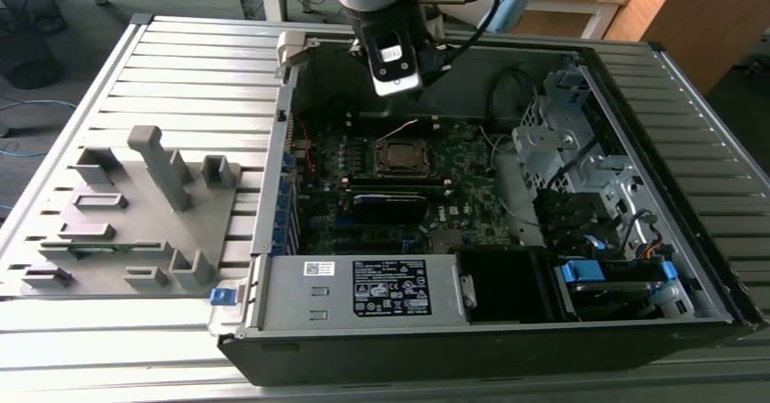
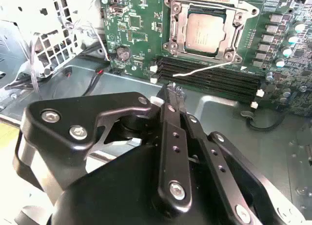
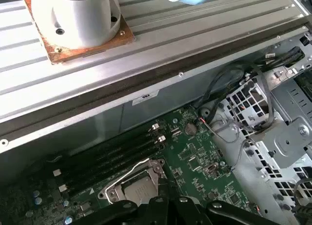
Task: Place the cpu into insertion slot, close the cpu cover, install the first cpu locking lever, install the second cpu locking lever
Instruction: 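Install the first cpu locking lever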
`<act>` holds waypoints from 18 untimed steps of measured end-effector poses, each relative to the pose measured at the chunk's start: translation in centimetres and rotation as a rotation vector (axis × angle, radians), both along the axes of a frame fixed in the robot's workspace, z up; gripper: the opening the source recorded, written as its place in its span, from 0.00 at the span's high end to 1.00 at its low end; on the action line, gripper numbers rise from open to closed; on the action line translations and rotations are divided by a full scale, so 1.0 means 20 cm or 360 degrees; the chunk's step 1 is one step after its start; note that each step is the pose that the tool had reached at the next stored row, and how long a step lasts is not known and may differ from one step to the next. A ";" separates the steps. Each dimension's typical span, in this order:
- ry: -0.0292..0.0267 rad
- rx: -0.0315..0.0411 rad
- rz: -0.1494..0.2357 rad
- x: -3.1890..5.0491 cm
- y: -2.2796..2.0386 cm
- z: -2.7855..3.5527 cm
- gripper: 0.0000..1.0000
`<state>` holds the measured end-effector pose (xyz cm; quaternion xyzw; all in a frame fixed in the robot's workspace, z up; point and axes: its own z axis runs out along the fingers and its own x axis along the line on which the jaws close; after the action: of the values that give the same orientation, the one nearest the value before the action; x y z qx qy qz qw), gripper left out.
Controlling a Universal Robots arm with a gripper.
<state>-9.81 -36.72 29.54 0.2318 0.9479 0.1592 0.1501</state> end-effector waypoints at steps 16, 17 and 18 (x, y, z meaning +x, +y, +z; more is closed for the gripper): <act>0.00000 0.0000 0.0000 0.000 0.064 0.000 0.90; 0.00001 0.0000 0.0000 0.000 0.071 0.000 0.90; 0.00000 0.0000 0.0000 0.000 0.072 0.000 0.90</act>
<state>-9.81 -35.28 29.54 0.2317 0.9479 0.1592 0.1501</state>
